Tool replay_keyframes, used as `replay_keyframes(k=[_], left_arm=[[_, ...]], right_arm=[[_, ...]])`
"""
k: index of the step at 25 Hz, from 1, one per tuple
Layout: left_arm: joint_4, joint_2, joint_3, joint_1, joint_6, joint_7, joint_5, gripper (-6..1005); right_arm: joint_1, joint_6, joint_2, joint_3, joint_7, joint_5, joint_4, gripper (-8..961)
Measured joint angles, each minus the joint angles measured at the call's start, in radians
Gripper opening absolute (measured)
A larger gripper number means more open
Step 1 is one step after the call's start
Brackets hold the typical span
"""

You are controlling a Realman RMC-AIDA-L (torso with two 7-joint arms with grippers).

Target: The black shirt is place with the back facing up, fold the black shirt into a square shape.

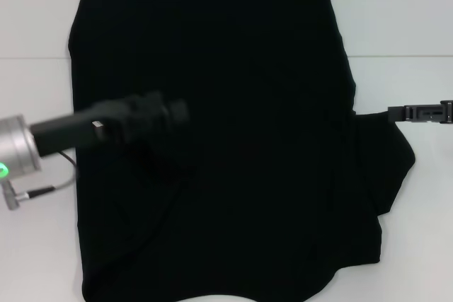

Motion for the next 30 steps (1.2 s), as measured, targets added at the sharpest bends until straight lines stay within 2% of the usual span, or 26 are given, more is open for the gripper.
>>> replay_keyframes(k=[4, 6, 9, 12, 17, 22, 30], left_arm=[[-0.01, -0.018, 0.102, 0.002, 0.033, 0.166, 0.009, 937], [-0.01, -0.028, 0.164, 0.004, 0.029, 0.258, 0.014, 932], [-0.009, -0.037, 0.21, 0.005, 0.02, 0.346, 0.016, 932], [-0.008, -0.039, 0.223, 0.003, 0.018, 0.37, 0.017, 932], [-0.006, -0.038, 0.228, -0.003, 0.018, 0.373, 0.017, 932], [-0.003, -0.035, 0.229, -0.003, 0.018, 0.374, 0.017, 932], [0.001, -0.032, 0.229, -0.009, 0.012, 0.369, 0.016, 933]], right_arm=[[0.028, 0.048, -0.006, -0.001, 0.117, -0.114, -0.001, 882], [0.045, 0.073, -0.004, -0.001, 0.167, -0.181, 0.0, 873], [0.071, 0.108, 0.002, -0.002, 0.242, -0.288, 0.006, 861], [0.087, 0.141, 0.012, -0.003, 0.291, -0.365, 0.009, 848], [0.096, 0.206, 0.033, -0.013, 0.315, -0.396, 0.038, 826], [0.117, 0.254, 0.032, -0.042, 0.318, -0.399, 0.119, 805], [0.122, 0.265, 0.04, -0.054, 0.318, -0.4, 0.13, 770]])
